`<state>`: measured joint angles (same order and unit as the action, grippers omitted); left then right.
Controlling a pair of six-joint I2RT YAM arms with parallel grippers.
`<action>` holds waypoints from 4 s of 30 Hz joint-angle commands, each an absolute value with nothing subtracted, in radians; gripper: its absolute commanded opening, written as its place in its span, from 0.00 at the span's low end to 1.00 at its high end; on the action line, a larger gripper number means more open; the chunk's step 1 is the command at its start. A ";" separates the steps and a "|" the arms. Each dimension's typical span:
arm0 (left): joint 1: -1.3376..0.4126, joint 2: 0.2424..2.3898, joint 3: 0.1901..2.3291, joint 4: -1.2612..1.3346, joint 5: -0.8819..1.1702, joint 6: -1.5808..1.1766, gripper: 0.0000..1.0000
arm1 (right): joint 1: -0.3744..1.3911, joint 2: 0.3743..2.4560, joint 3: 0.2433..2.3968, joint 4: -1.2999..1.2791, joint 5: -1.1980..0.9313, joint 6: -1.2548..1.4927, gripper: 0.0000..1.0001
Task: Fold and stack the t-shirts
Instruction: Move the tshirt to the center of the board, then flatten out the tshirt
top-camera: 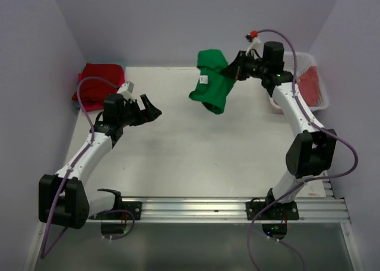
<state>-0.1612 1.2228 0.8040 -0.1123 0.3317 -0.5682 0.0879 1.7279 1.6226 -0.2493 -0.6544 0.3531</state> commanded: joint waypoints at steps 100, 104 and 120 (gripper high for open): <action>-0.367 1.131 0.929 -0.072 0.049 -0.615 0.00 | 0.588 1.628 1.077 -0.339 0.195 0.353 0.97; -0.367 1.127 1.020 -0.107 0.058 -0.603 0.00 | 0.589 1.540 1.049 -0.330 0.203 0.362 0.98; -0.367 1.416 1.839 -0.506 0.349 -0.503 0.00 | 0.589 1.594 1.029 -0.242 0.198 0.408 0.99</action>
